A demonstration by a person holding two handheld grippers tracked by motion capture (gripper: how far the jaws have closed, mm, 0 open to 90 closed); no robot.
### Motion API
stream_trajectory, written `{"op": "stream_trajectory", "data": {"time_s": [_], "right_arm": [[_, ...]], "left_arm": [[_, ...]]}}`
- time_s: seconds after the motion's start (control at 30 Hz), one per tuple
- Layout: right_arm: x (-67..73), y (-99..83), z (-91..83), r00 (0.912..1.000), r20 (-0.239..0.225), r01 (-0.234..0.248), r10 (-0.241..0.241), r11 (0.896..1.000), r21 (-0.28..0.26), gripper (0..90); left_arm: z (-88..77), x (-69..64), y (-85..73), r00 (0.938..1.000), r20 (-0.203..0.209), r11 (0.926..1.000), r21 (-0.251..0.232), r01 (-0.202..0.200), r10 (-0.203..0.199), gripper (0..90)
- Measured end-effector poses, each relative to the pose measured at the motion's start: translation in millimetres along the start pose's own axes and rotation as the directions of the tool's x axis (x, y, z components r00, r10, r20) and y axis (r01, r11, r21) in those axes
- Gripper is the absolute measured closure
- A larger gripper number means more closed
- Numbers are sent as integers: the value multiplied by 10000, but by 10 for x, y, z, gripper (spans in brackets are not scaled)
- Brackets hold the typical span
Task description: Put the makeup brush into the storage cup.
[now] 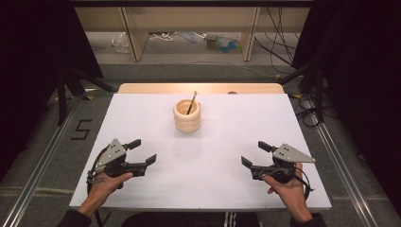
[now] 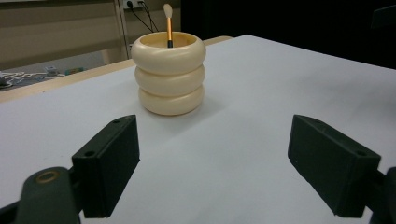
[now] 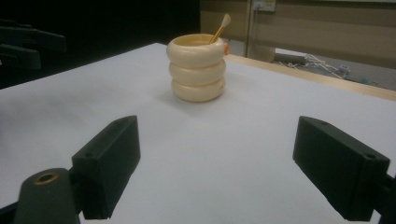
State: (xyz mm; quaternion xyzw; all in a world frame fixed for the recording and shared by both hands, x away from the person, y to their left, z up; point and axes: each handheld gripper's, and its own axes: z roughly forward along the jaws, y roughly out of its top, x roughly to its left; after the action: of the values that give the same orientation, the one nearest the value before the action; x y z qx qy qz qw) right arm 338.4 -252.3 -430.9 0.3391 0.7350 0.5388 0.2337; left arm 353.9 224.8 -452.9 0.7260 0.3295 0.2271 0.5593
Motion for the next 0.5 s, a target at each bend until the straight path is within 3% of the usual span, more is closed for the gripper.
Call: {"op": "stream_trajectory", "data": {"time_s": [0.07,0.1,0.23,0.27,0.33,0.43,0.5], "right_arm": [[4,-6,20,10000,2,-16,16,9997,-243,158],[2,1,0,10000,-4,3,-3,10000,-5,158],[2,0,1,10000,-6,12,-12,10000,-19,158],[6,-6,21,10000,-12,-20,19,9997,-257,158],[2,0,2,10000,-3,20,-20,10000,-17,158],[6,-6,21,10000,-16,-5,5,9997,-244,158],[3,0,3,10000,1,19,-19,10000,-11,158]], "left_arm": [[2,-6,2,10000,3,10000,-26,64,-64,166],[1,-6,4,10000,13,10000,-32,36,-36,166],[5,-10,3,10000,14,10000,-22,59,-59,166],[6,-10,4,10000,14,10000,-28,62,-62,166],[5,-7,8,10000,26,10000,-43,22,-22,166],[-2,2,14,10000,37,10000,-65,6,-6,166],[0,1,11,10000,22,10000,-71,68,-68,166]]}}
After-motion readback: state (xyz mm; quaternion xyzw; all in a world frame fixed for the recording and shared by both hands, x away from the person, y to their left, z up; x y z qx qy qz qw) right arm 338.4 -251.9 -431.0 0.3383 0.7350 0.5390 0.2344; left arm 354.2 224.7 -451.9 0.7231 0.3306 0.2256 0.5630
